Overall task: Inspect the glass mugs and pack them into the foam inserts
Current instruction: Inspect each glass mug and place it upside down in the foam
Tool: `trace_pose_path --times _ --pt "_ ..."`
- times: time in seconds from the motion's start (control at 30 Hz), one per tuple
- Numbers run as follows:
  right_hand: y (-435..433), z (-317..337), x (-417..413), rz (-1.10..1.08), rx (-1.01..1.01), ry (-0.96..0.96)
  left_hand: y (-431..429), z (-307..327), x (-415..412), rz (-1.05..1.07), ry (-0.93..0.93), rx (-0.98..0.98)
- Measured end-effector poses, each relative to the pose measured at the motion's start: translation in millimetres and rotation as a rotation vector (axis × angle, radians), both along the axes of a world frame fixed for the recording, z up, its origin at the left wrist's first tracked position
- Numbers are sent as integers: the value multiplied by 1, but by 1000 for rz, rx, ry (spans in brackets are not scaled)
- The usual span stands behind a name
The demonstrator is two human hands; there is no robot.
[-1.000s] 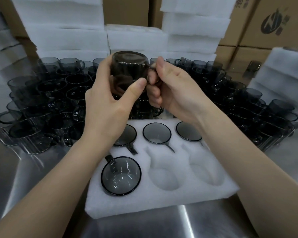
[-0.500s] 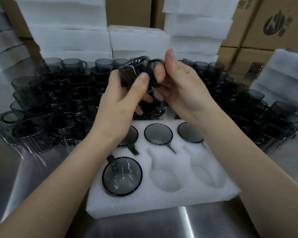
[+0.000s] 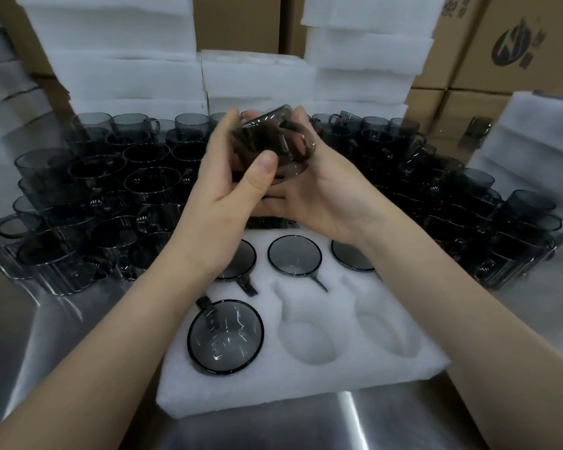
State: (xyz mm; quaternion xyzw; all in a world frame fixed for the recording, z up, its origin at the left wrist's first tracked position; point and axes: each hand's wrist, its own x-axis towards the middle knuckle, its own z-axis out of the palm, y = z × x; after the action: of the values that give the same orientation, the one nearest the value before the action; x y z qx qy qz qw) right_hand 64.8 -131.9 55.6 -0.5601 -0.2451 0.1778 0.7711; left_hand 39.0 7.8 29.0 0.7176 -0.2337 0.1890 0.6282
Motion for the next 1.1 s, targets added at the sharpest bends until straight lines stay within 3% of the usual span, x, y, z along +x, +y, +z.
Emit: trace_pose_path --times 0.1,0.2,0.33,0.43,0.63,0.83,0.9,0.97,1.1 --pt "-2 0 -1 -175 7 -161 2 2 -2 149 -92 79" --pt "-2 -4 1 -444 -174 -435 -1 2 -6 251 -187 264" --pt "1 -8 1 -504 -270 -592 -3 2 -5 348 -207 238" --pt "0 -7 2 -530 -200 -529 -1 -1 -4 330 -199 226" --pt "-6 -2 6 -412 -46 -207 1 -4 -2 236 -216 208" --pt "-10 -1 8 126 58 201 1 -4 -2 144 -173 152" --pt "-11 -4 9 70 6 157 1 -3 -3 242 -180 268" --pt "-9 -6 10 -126 -64 21 -1 -1 -3 348 -183 348" --pt "-4 -11 9 -320 -82 -128 -5 3 -8 400 -171 344"
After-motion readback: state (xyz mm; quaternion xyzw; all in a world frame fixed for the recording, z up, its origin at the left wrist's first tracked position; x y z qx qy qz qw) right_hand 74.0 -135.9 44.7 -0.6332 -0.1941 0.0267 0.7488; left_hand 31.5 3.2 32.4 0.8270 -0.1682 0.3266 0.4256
